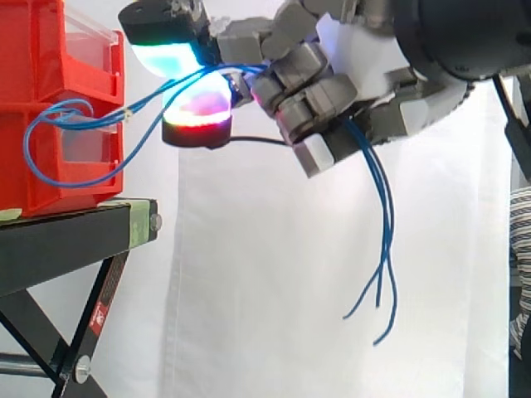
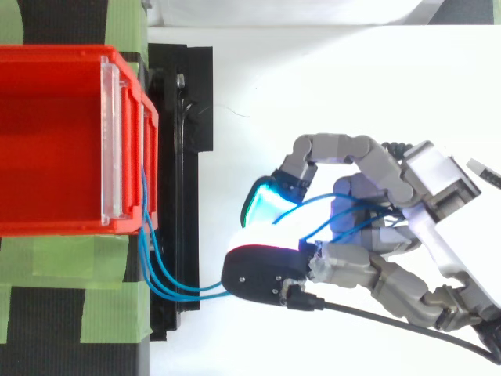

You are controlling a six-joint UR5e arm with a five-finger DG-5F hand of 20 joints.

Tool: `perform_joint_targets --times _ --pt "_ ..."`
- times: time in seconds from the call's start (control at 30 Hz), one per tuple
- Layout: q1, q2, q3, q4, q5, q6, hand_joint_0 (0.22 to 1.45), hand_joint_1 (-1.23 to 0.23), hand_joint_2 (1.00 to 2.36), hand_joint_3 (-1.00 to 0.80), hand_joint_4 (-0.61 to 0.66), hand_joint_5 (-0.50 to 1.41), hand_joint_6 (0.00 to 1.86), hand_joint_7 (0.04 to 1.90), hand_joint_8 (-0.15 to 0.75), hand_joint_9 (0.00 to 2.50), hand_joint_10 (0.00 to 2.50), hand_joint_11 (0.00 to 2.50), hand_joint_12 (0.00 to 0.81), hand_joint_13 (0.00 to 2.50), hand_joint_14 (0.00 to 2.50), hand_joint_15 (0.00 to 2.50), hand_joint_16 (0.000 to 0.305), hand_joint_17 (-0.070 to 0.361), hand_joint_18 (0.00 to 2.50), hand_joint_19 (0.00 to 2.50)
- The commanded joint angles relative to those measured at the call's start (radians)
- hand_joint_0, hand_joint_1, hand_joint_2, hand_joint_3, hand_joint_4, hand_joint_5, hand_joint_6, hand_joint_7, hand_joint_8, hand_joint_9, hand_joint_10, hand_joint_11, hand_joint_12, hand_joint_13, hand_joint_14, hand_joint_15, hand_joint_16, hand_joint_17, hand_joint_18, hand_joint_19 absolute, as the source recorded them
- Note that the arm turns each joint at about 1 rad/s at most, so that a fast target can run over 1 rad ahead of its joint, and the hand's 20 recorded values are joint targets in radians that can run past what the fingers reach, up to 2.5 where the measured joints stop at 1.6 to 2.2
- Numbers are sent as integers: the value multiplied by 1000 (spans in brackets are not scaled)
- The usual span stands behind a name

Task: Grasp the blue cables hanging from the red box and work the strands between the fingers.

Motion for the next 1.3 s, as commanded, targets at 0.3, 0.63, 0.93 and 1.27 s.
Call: perform_joint_targets --times 0.3,0.63,0.93,1.27 --pt "-7 72 9 69 -34 -53 908 -604 1015 -628 241 157 965 1210 384 987 2500 2500 419 1081 2500 1644 46 104 1462 1184" --pt "1 89 9 284 -15 47 908 -604 1015 -630 242 158 960 1222 384 987 2500 2500 419 1081 2500 1644 46 104 1462 1184" --pt "21 88 9 311 55 222 908 -603 1015 -629 241 157 962 1221 384 987 2500 2500 419 1081 2500 1644 46 104 1462 1184" --pt "61 80 -25 261 55 383 908 -604 1015 -628 242 158 961 1222 384 987 2500 2500 419 1081 2500 1644 46 104 1462 1184"
